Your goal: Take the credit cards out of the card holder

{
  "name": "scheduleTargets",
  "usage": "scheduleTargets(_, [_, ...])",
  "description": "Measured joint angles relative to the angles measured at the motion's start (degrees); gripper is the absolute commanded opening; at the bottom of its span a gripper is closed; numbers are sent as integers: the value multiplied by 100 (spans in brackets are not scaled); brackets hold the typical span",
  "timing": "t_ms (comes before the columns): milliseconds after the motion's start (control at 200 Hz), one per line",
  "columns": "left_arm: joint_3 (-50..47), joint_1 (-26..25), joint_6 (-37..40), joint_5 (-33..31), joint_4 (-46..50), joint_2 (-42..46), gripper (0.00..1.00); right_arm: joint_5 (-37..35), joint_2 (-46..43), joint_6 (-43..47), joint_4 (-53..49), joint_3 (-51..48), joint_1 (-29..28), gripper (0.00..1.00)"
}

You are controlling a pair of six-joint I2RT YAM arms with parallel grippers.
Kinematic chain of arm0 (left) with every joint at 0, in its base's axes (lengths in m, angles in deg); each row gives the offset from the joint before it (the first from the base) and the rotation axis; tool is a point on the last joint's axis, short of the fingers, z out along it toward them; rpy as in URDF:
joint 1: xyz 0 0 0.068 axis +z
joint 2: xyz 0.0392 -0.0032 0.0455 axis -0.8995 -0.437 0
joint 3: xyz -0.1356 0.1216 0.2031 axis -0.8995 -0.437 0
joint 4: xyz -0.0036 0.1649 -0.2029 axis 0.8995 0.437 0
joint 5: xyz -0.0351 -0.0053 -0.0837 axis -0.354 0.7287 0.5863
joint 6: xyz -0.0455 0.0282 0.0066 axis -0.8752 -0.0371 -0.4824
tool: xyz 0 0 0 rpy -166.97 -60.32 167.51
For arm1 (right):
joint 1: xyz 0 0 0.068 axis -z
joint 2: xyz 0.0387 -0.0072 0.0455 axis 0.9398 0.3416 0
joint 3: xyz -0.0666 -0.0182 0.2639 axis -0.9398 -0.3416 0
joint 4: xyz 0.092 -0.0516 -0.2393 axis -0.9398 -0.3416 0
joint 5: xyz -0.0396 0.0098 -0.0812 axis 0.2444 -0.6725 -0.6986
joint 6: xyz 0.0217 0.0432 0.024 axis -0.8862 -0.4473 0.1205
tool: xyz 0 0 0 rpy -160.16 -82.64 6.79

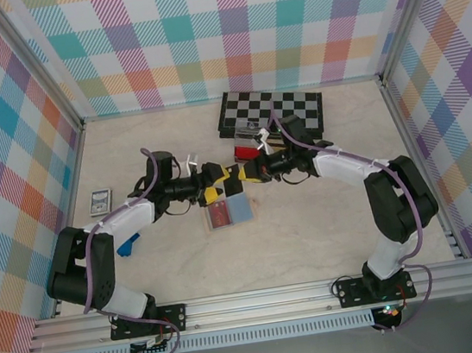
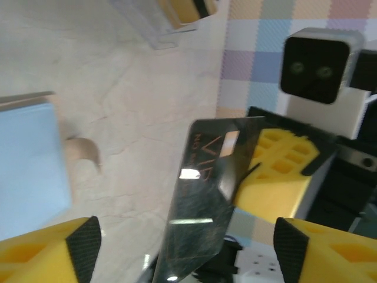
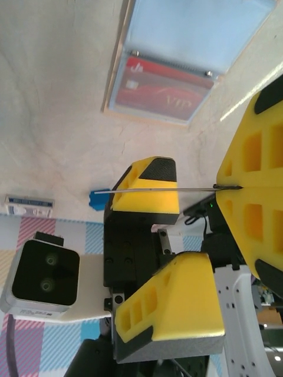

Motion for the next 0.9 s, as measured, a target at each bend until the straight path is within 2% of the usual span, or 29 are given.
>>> scheduleTargets(185, [-22, -7, -557, 269, -863, 28, 48, 356, -33, -249, 376, 0, 26, 0])
scheduleTargets(310, [-42, -35, -813, 310, -1161, 61, 27, 479, -33, -361, 520, 0, 57, 0])
scheduleTargets(380, [-55, -39, -894, 306, -1233, 81, 12, 520, -33, -457, 616, 0, 61, 0])
scheduleTargets(450, [-66, -42, -951, 293, -1333, 90, 6, 568, -33, -605, 769, -15, 85, 1])
scheduleTargets(540, [-74, -48, -997, 282, -1429, 98, 3, 595, -31, -870, 1040, -111, 94, 16])
scheduleTargets(665, [-76, -109, -1062, 236, -1471, 103, 1, 584, -28, -1182, 1384, -227, 57, 20])
scheduleTargets(750, [-76, -122, -1117, 201, -1517, 103, 1, 581, -22, -1412, 1606, -247, 13, 17])
scheduleTargets(840, [-76, -127, -1145, 175, -1598, 109, 2, 540, -15, -1604, 1751, -249, 0, 8])
scheduleTargets(900, [-76, -125, -1145, 133, -1589, 114, 10, 535, -15, -1692, 1825, -249, 7, 0])
